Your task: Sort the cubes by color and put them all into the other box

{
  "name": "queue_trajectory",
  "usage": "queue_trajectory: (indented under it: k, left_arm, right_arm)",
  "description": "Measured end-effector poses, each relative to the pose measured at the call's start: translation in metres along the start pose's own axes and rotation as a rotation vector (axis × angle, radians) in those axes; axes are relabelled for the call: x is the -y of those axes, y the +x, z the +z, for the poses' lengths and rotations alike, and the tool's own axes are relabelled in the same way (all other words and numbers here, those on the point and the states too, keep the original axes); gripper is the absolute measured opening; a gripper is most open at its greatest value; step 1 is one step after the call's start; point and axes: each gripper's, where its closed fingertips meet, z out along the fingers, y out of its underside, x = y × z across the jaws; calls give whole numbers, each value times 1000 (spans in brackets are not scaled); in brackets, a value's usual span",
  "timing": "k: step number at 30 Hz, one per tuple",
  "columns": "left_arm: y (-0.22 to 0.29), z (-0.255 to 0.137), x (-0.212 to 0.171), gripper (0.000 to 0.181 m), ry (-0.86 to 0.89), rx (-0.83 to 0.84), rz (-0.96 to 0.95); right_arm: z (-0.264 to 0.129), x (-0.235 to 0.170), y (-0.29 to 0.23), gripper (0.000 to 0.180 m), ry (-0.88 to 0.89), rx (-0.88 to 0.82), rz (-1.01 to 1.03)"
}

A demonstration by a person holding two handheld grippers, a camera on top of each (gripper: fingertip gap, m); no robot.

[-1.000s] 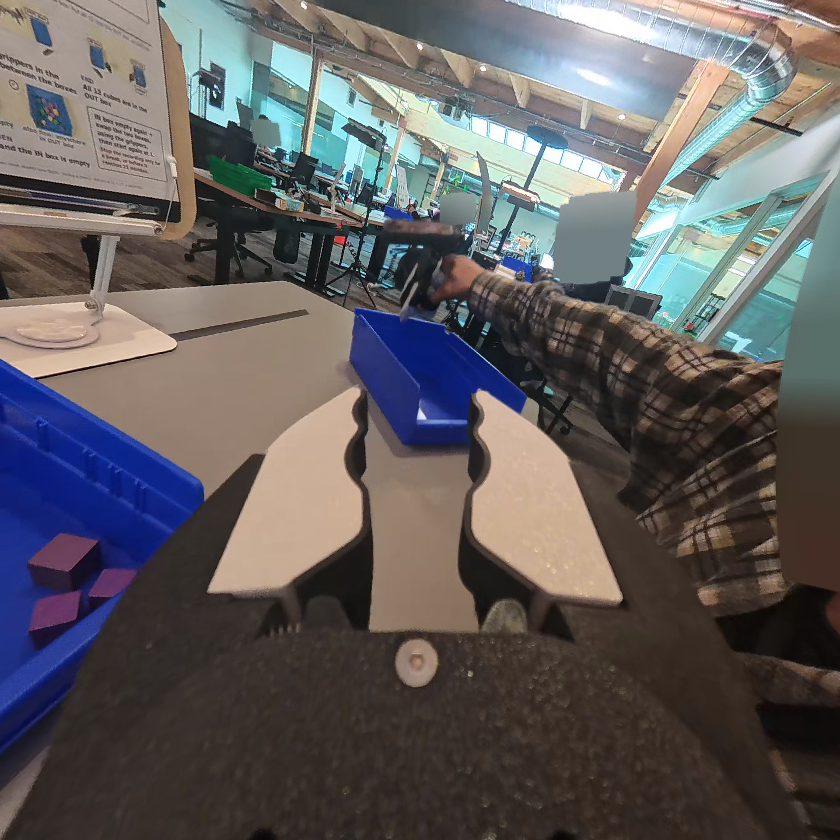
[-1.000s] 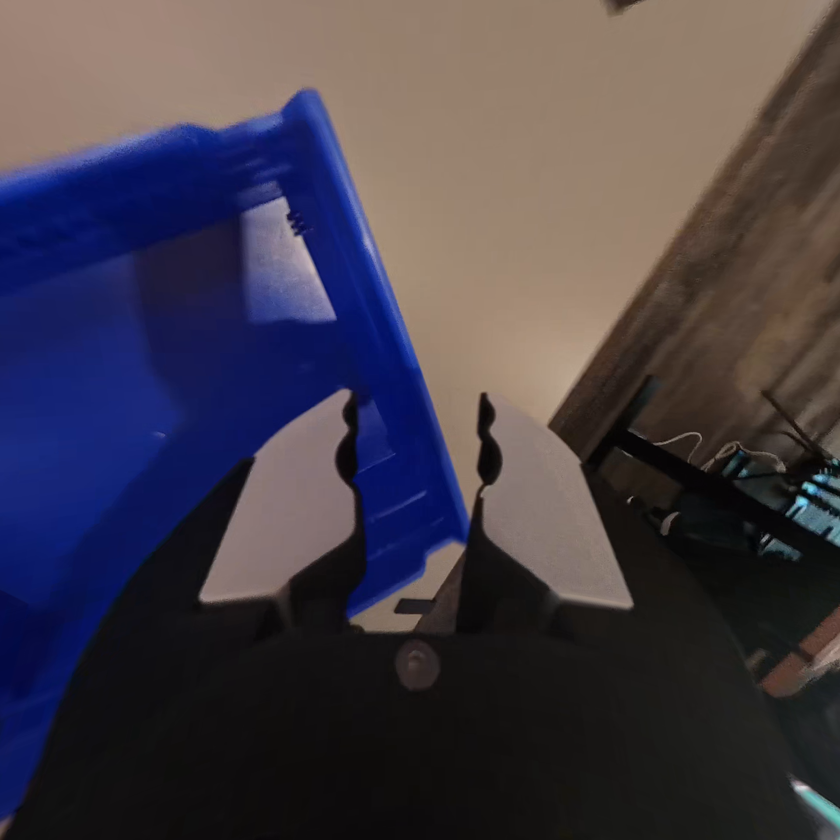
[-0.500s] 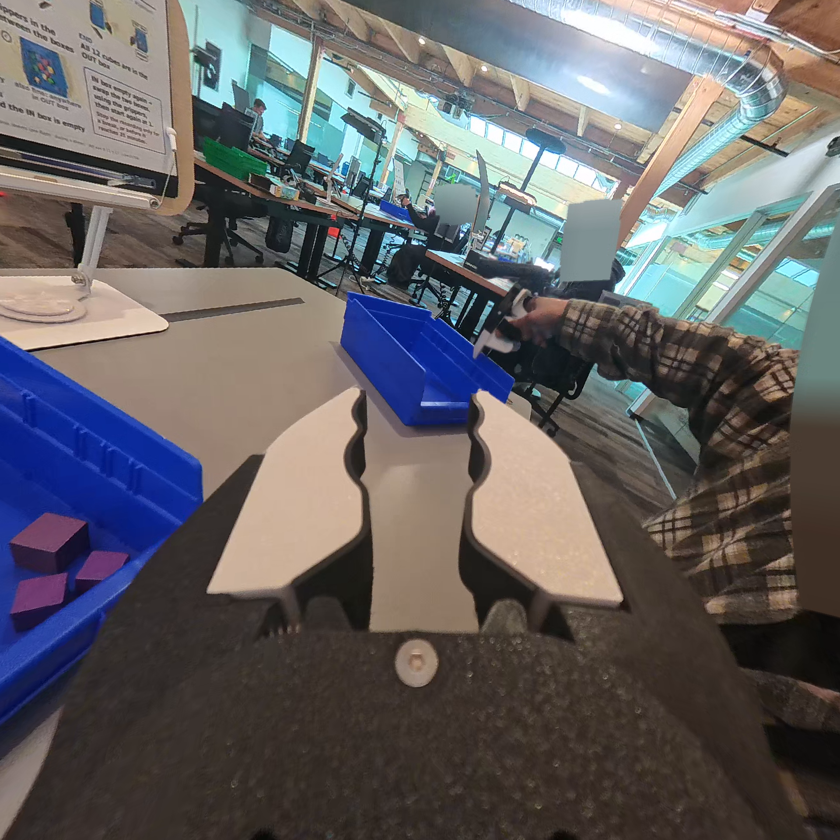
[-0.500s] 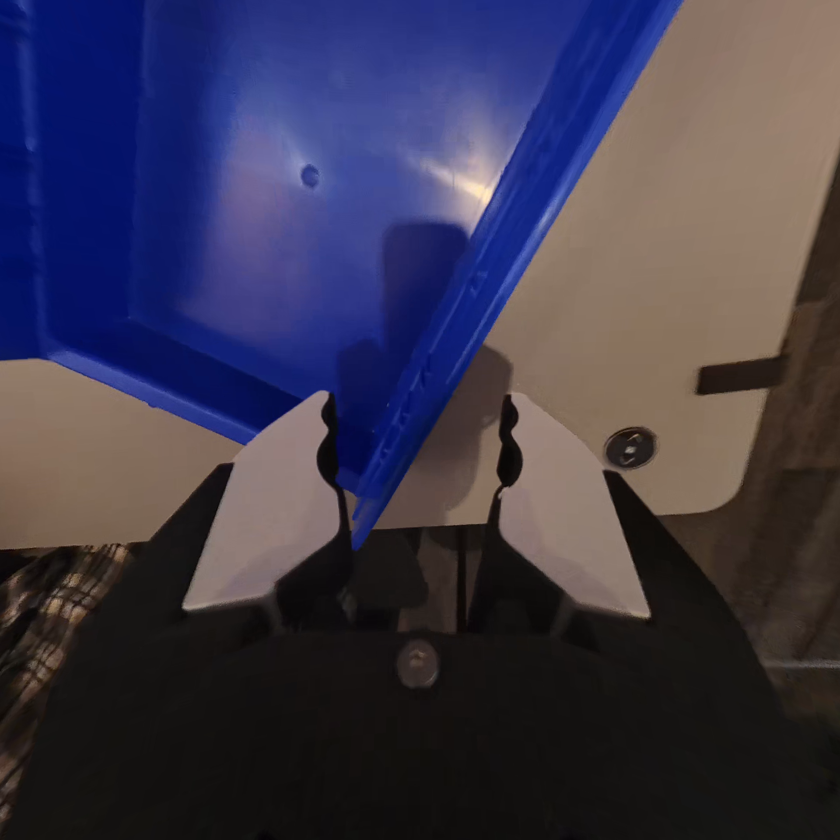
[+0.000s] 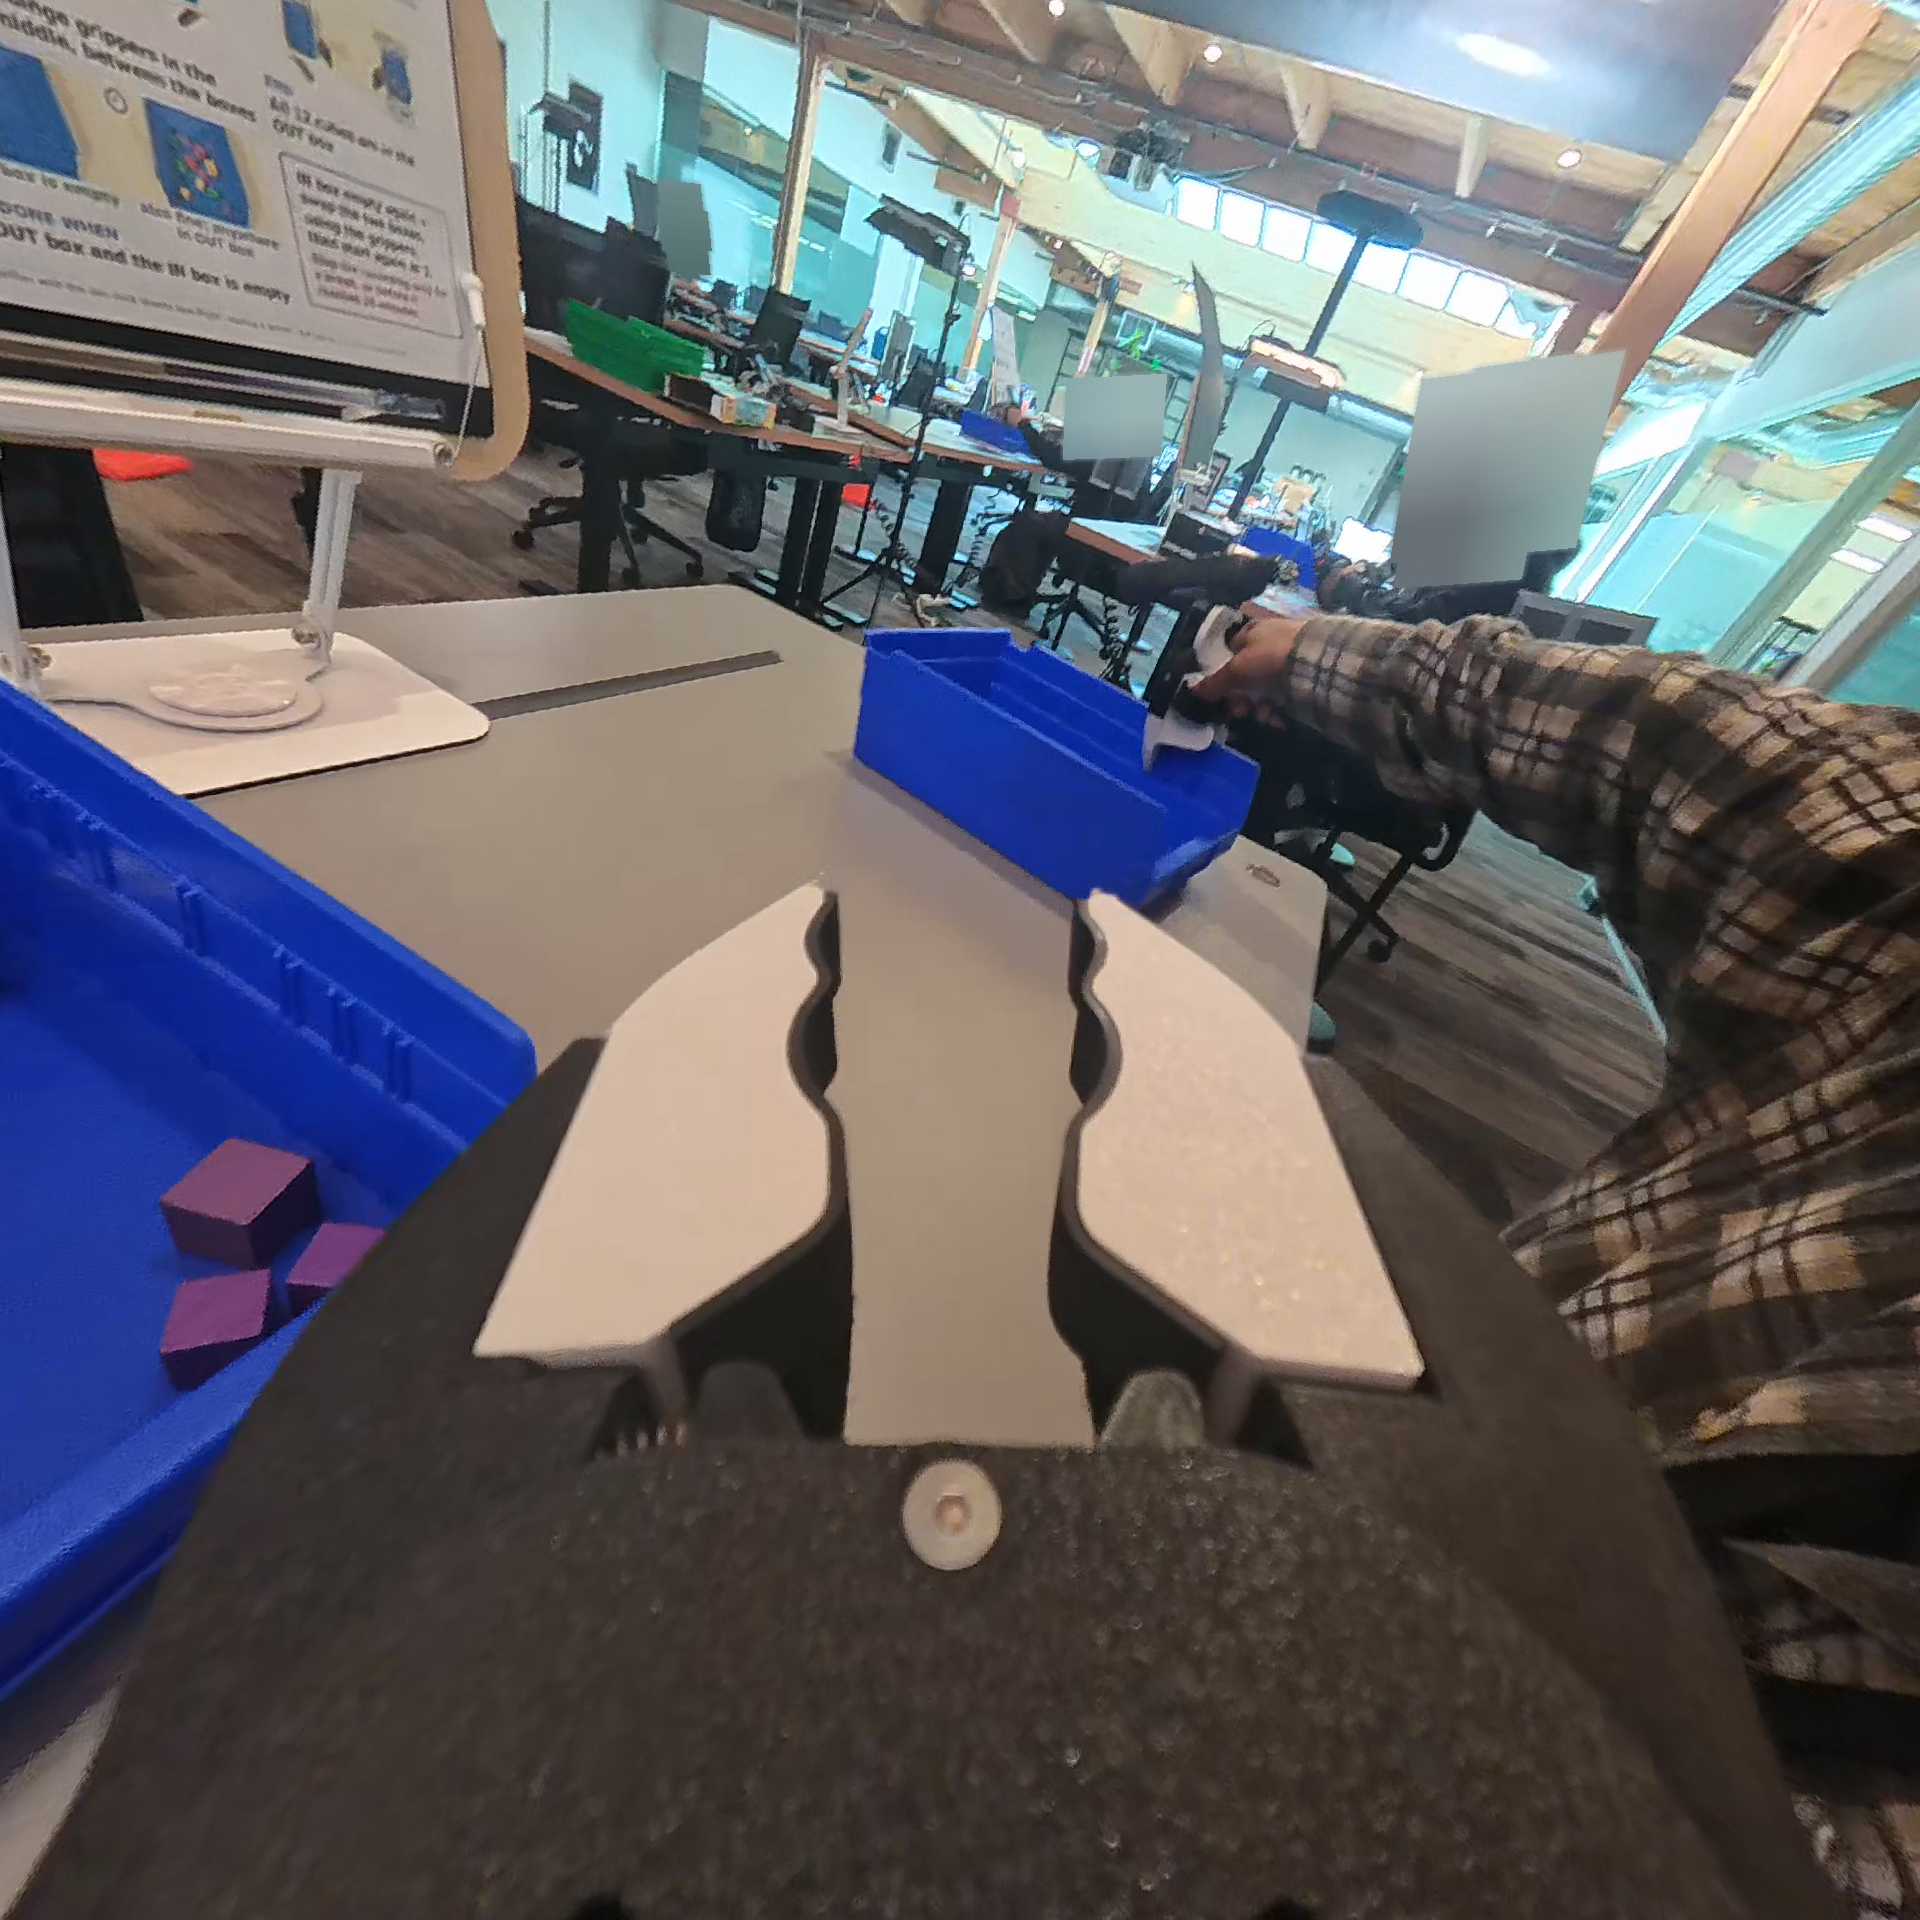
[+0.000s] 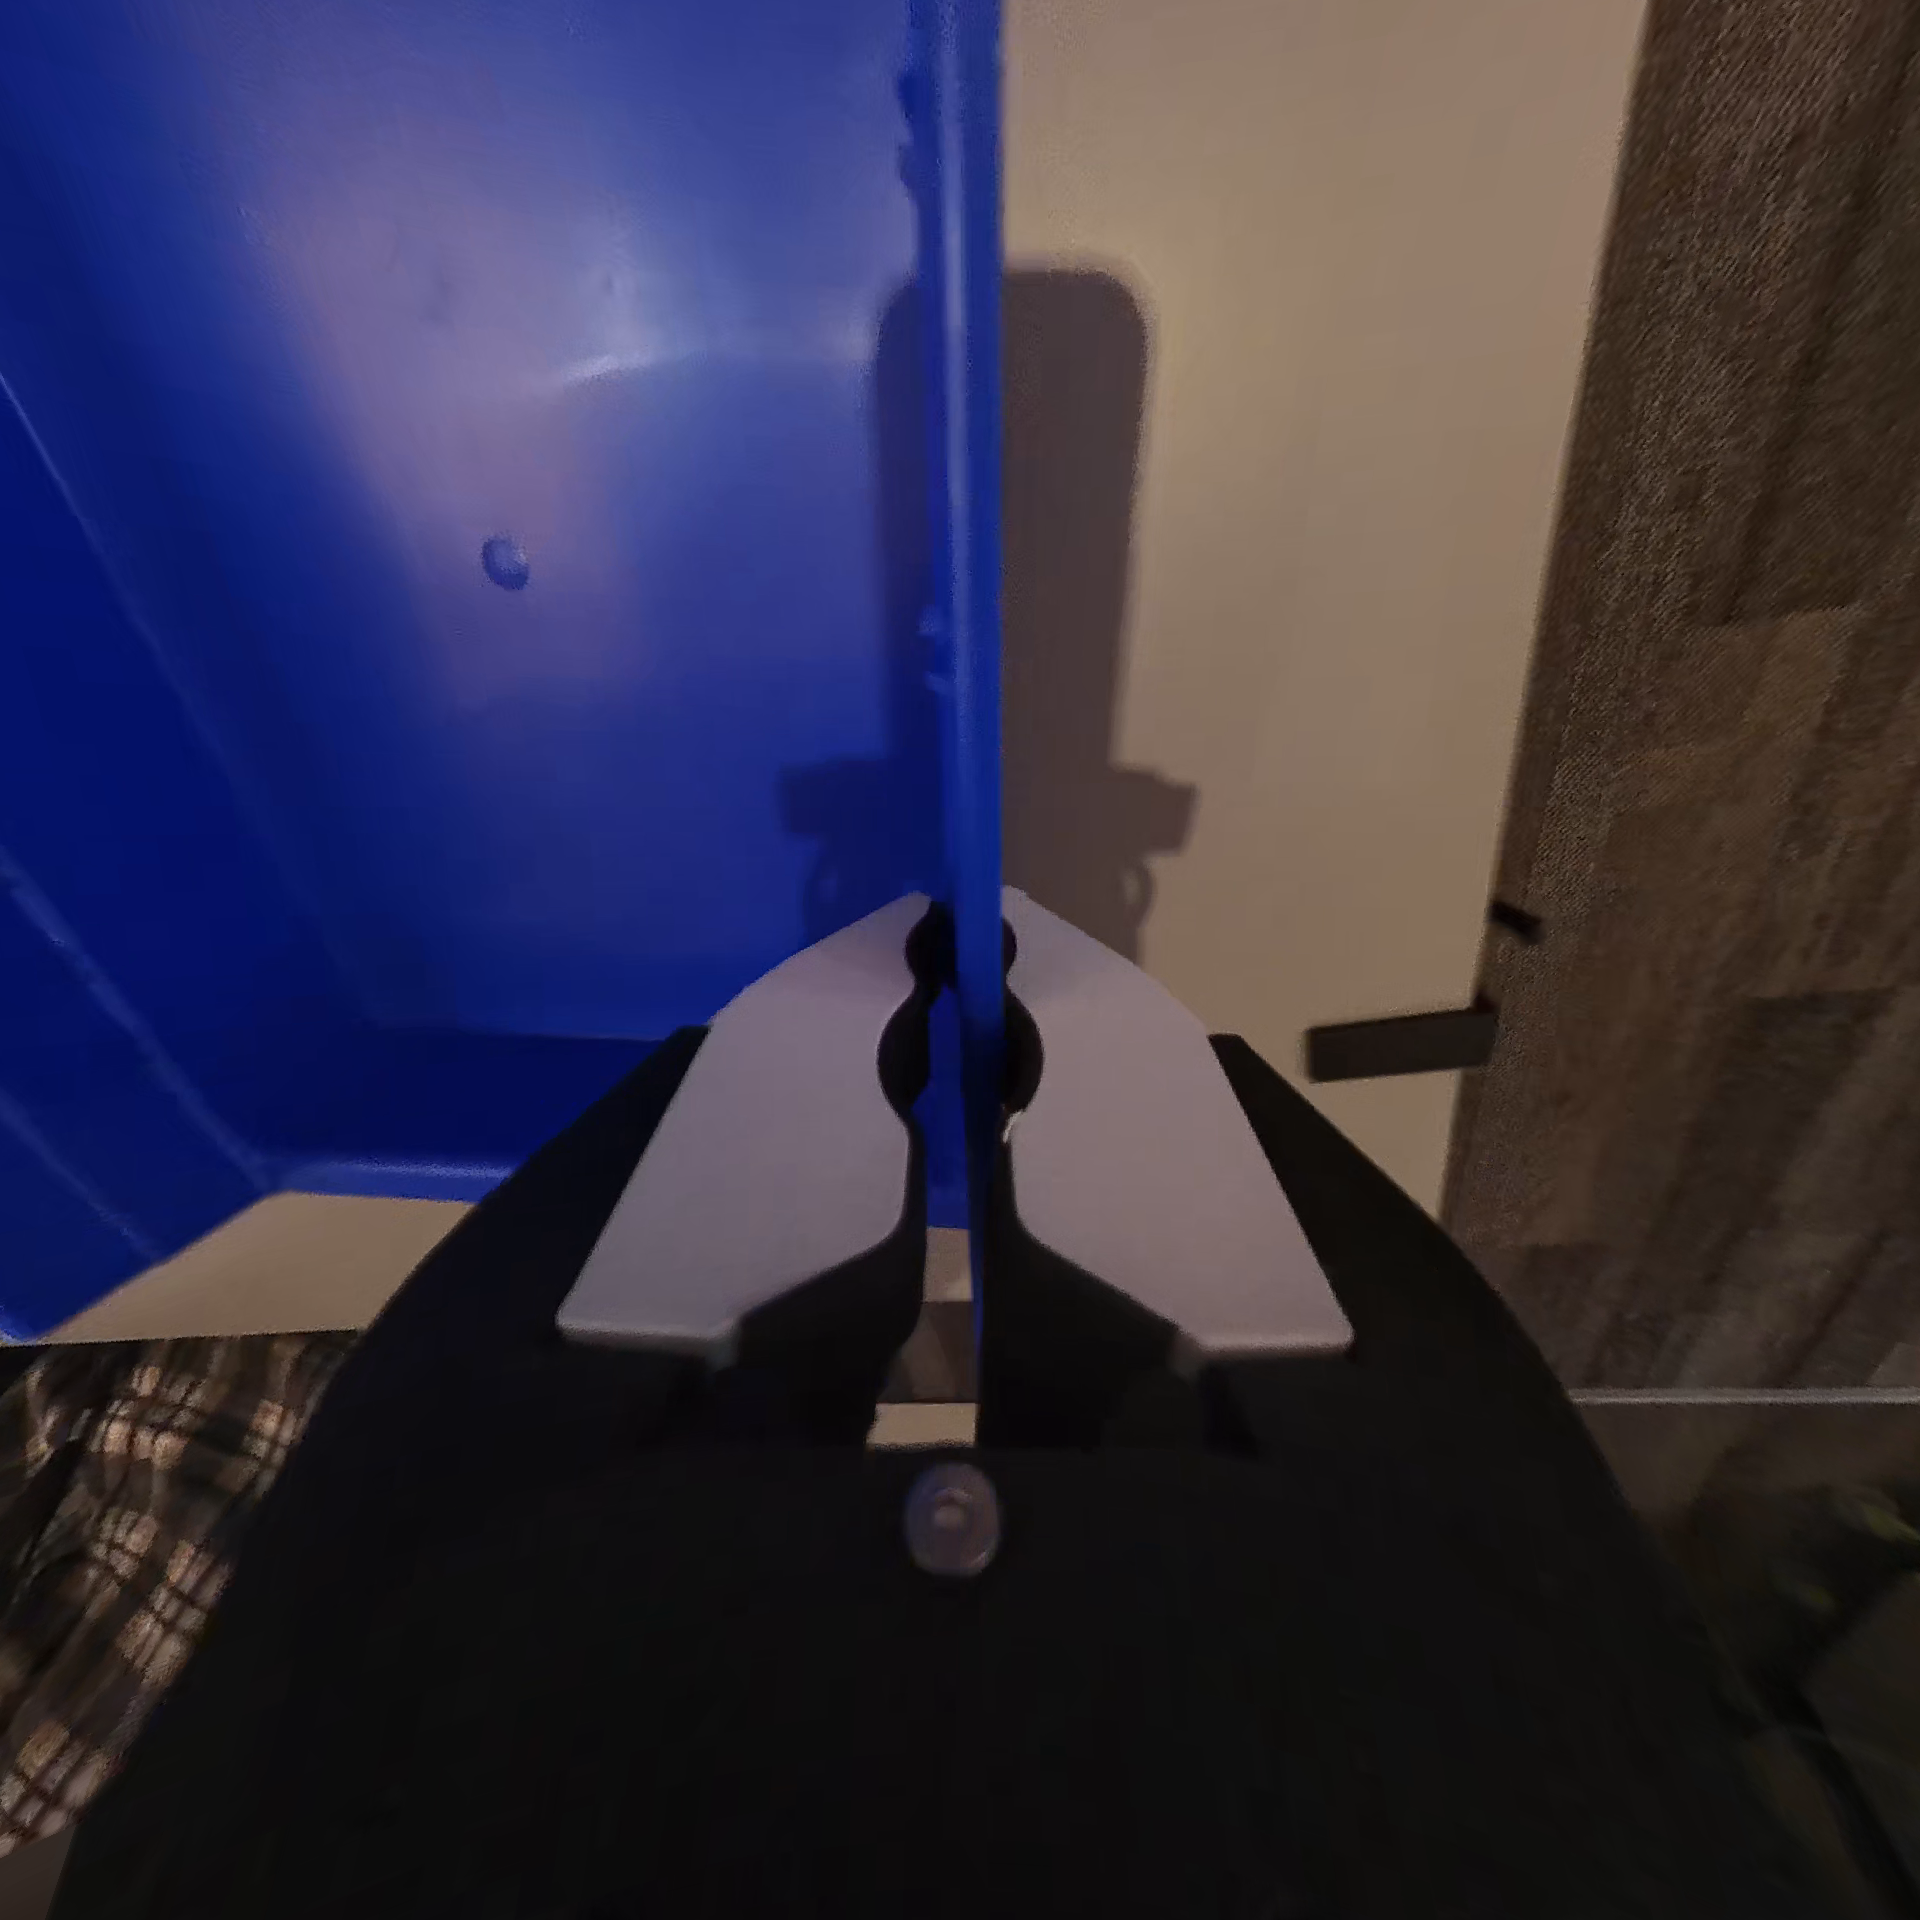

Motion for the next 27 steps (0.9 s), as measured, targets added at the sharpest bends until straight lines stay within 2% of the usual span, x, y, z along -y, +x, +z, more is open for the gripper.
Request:
queue_trajectory:
  k: [11,27]
  left_arm:
    - [-21,31,-19,42,-57,12,-56]
    - [-30,32,-26,42,-60,5,-83]
  right_arm:
    - [-6,47,57,6,25,-6,-45]
    - [-7,54,64,7,26,-19,-82]
